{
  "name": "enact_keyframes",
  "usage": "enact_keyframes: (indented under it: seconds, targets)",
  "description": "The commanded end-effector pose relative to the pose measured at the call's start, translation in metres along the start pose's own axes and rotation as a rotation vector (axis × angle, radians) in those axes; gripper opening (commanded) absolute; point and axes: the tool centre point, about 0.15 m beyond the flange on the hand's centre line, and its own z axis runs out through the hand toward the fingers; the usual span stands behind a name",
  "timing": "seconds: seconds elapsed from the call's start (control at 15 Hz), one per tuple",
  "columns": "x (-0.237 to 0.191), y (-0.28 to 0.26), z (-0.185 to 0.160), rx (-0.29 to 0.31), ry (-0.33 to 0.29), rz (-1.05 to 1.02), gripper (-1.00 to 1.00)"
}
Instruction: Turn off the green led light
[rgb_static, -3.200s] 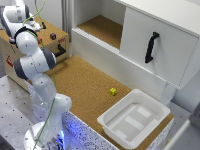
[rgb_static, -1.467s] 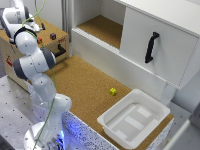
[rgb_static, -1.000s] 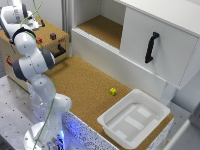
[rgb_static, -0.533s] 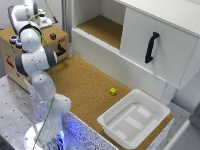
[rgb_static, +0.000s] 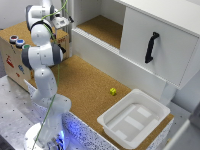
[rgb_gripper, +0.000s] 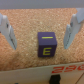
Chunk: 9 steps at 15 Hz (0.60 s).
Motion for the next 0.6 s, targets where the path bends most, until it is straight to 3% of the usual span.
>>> enact_keyframes:
  seconds: [0.0,0.13,0.2,0.53]
  targets:
    - [0.045,0.042,0.020,0.062,-0.132,-0.043,1.00]
    - [0.046,0.042,0.022,0.061,-0.198,-0.022,1.00]
    - [0.047,0.038,0.018,0.052,-0.222,-0.017,-1.00]
    - [0.046,0.021,0.020,0.049,-0.304,-0.027,-1.00]
